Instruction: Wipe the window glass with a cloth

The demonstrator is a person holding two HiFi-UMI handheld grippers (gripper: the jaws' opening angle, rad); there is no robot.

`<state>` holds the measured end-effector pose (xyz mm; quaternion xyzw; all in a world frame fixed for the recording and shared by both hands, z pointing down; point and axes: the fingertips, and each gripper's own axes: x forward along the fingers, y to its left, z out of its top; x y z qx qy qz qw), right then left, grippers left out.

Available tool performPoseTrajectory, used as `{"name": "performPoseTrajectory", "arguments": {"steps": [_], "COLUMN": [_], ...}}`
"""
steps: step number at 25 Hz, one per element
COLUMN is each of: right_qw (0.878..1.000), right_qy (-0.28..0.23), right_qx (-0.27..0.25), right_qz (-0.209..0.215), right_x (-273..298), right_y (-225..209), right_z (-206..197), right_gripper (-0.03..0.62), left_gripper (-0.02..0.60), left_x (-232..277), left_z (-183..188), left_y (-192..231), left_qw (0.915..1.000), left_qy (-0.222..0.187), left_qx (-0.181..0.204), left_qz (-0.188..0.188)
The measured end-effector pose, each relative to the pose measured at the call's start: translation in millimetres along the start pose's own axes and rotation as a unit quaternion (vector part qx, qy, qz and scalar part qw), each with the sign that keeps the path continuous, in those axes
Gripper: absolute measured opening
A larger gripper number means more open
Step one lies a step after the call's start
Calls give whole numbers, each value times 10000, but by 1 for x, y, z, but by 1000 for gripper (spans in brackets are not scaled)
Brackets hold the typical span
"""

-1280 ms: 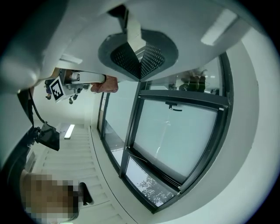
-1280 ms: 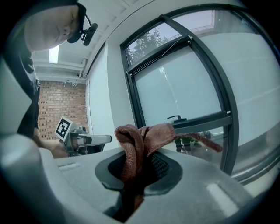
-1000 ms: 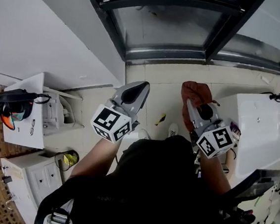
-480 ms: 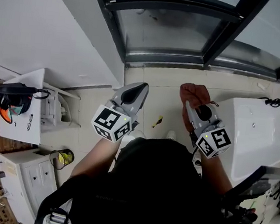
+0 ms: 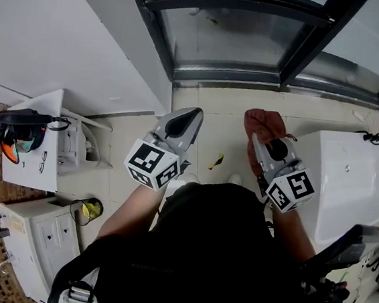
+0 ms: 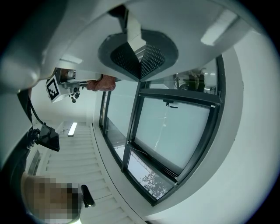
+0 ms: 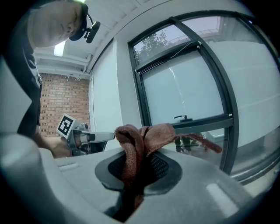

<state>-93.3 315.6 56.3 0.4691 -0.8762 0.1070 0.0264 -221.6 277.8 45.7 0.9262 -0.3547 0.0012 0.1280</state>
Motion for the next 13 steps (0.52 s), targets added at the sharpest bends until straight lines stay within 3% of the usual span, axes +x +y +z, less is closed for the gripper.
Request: {"name": "performPoseTrajectory", "arguments": {"steps": [13], "right_qw": [10000], "right_qy": [20], "right_qx": [-11], "right_qz": [27], "right_x": [-7], "right_y": [2], "right_z": [-3], "right_gripper": [40], "left_gripper": [17], "left_x": [-8], "left_z": [-4], "left_y": [-4], "left_qw": [9999], "left_qy": [-7], "left_qx": [-20], "left_qz": [99]}}
